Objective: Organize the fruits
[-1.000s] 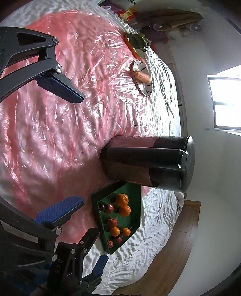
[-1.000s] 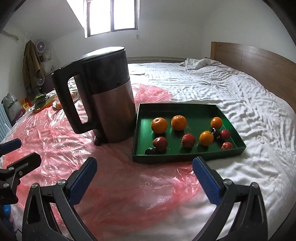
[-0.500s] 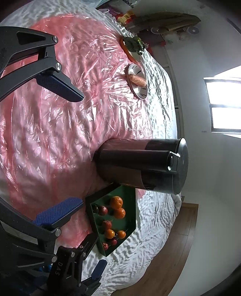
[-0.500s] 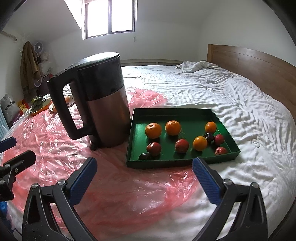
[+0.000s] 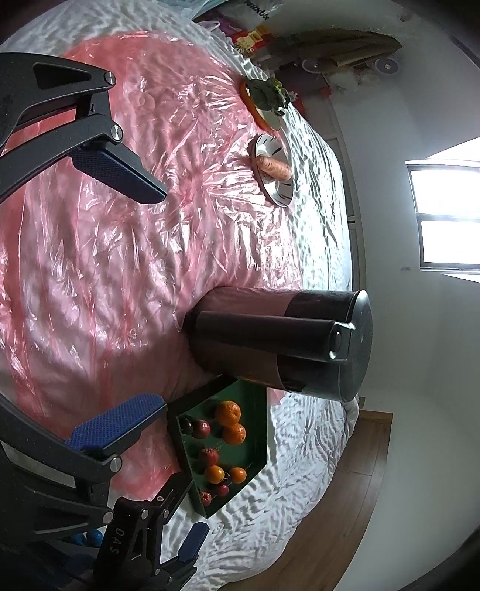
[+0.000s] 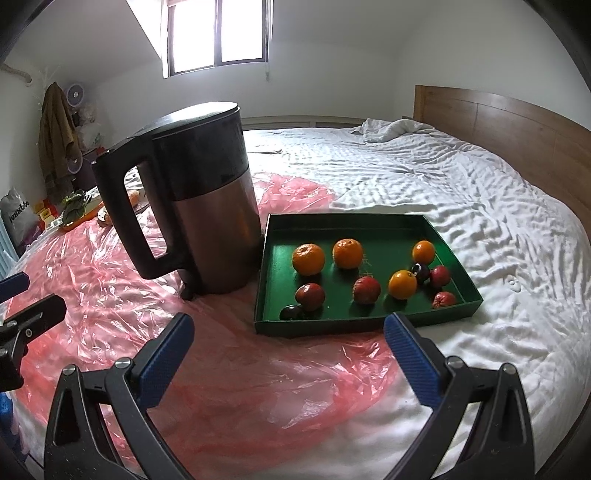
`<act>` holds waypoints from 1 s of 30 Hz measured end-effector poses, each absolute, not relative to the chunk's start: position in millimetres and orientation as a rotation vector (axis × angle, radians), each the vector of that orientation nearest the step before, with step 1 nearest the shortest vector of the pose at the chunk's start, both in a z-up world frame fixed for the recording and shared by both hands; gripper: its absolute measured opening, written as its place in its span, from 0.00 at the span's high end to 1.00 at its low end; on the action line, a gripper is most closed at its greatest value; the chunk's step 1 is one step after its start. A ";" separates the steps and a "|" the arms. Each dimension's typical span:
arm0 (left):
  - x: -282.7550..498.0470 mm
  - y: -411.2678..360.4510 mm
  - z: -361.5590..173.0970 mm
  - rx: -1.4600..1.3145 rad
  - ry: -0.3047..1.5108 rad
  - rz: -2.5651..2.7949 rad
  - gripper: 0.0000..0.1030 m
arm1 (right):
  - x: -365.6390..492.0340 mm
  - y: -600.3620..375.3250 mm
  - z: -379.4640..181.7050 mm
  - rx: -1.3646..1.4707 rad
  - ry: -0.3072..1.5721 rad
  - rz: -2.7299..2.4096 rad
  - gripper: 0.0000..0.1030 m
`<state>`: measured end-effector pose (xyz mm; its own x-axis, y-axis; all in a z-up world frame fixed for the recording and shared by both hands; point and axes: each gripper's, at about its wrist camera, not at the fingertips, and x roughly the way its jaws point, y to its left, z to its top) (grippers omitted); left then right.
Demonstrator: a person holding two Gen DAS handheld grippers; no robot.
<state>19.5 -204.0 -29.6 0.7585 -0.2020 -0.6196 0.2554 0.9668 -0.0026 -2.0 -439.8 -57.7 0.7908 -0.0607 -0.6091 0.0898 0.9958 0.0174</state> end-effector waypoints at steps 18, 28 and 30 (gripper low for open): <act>22.2 -192.7 -32.5 0.114 0.667 -0.203 0.01 | 20.3 -445.1 -69.9 0.177 0.691 -0.024 0.00; 20.7 -174.9 -36.0 0.136 0.676 -0.152 0.01 | 35.2 -420.2 -80.3 0.147 0.721 0.035 0.00; 20.7 -171.0 -35.9 0.135 0.677 -0.146 0.01 | 37.1 -413.5 -79.9 0.126 0.721 0.045 0.00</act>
<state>20.7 -171.0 -35.9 0.7701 -0.0902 -0.6315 0.1782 0.9810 0.0771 37.1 -413.5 -79.9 0.7503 0.0842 -0.6557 0.0024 0.9915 0.1300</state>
